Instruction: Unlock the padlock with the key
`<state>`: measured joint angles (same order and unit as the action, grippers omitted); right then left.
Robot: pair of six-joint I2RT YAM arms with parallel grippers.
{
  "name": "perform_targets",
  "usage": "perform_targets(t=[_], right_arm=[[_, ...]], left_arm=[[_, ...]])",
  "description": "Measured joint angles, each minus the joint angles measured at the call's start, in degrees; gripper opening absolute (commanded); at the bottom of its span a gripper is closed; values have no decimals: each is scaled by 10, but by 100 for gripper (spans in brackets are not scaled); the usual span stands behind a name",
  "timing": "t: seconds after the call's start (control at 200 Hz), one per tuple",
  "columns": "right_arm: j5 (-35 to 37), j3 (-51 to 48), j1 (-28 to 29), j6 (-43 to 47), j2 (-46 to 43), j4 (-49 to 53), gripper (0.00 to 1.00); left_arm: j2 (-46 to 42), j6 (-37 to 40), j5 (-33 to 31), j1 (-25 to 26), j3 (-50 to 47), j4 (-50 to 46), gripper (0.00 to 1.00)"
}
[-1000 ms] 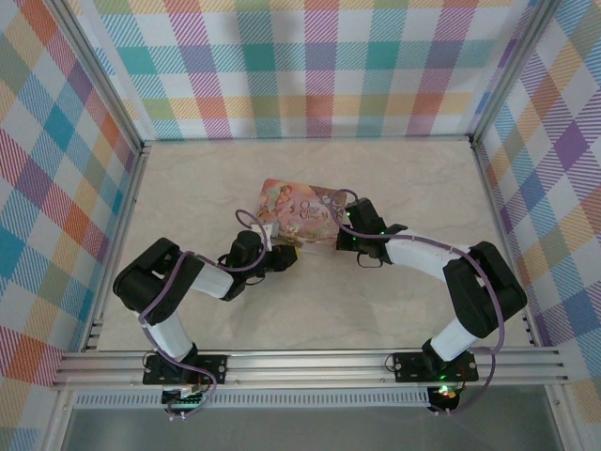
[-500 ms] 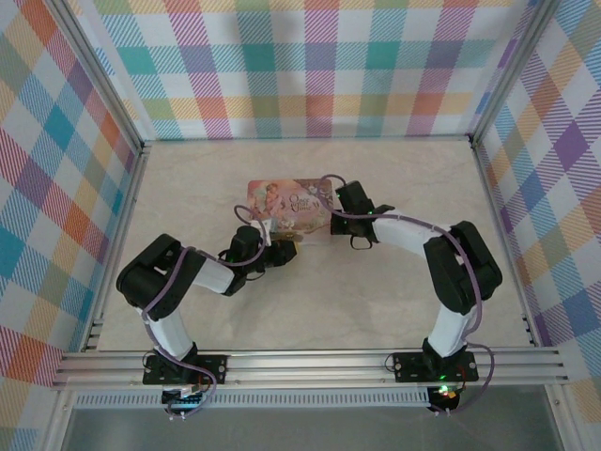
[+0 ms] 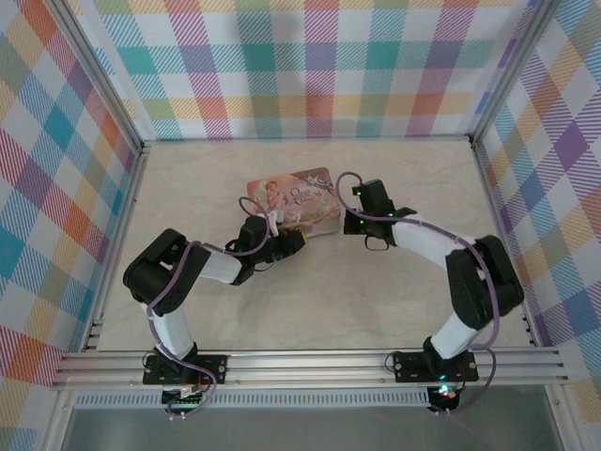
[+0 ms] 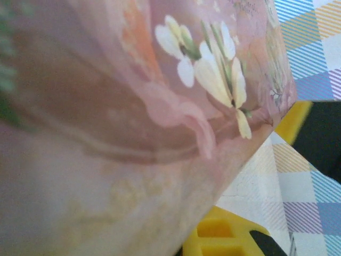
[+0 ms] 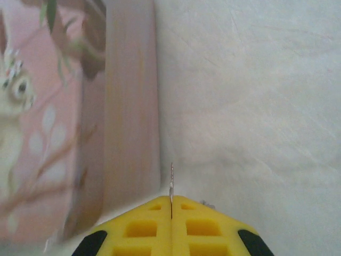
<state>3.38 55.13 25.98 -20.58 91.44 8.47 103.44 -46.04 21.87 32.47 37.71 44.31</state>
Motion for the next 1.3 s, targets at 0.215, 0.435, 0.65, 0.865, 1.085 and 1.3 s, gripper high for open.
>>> perform_targets(t=[0.215,0.435,0.65,0.865,1.085,1.3], right_arm=[[-83,-104,-37,-36,-141,-44,0],[-191,-198,-65,-99,-238,-122,0],[-283,-248,-66,-160,-314,-201,0],[-337,-252,-66,-204,-382,-251,0],[-350,-254,-66,-245,-433,-276,0],[-338,-283,-66,-299,-436,-320,0]], left_arm=[[-14,-23,-3,11,35,-88,6],[-20,-50,-9,16,62,-146,7],[-31,-65,-15,17,80,-184,7],[-35,-78,-16,21,84,-192,7],[-35,-89,-20,24,92,-209,7],[-36,-101,-19,24,104,-219,7]])
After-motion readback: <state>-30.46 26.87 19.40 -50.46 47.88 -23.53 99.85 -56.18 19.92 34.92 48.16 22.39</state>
